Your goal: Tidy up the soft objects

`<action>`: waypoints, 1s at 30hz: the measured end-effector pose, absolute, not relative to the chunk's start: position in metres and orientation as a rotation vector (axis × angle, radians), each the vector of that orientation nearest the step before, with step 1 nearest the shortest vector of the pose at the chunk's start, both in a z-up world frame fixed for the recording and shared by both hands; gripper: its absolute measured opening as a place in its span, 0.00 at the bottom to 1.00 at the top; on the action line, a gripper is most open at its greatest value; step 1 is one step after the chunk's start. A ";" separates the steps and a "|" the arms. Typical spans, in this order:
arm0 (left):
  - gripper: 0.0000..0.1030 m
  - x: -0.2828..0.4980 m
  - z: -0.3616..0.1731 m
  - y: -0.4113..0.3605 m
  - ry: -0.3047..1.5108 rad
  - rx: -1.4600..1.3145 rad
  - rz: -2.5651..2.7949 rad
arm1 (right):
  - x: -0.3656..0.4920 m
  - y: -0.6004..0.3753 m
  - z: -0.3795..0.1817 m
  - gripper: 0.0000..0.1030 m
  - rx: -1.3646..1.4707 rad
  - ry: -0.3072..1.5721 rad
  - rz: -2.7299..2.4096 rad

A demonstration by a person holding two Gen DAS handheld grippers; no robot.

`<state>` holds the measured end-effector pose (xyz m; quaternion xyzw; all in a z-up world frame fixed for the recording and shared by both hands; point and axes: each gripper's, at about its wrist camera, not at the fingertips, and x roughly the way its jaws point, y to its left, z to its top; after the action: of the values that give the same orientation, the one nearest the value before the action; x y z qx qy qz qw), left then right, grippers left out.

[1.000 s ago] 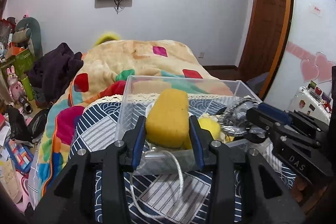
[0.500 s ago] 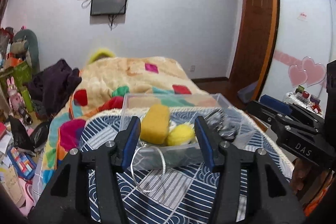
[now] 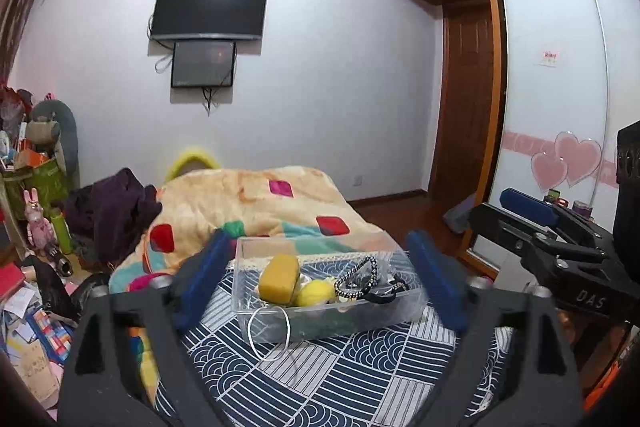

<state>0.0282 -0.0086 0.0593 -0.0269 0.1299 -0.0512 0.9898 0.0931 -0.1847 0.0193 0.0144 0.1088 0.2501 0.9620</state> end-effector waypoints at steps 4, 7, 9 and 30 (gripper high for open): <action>0.99 0.013 0.066 -0.010 0.236 -0.050 -0.094 | 0.086 -0.185 0.025 0.81 0.035 0.193 0.510; 1.00 0.006 0.069 -0.011 0.232 -0.051 -0.097 | 0.083 -0.185 0.026 0.87 0.039 0.185 0.509; 1.00 0.003 0.070 -0.012 0.230 -0.045 -0.096 | 0.080 -0.185 0.026 0.94 0.044 0.174 0.503; 1.00 -0.007 0.073 -0.014 0.227 -0.052 -0.083 | 0.068 -0.191 0.018 1.00 0.068 0.168 0.486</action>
<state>-0.0073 -0.0137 0.0729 -0.0262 0.1131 -0.0414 0.9924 0.0681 -0.1907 0.0176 0.0338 0.0830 0.2405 0.9665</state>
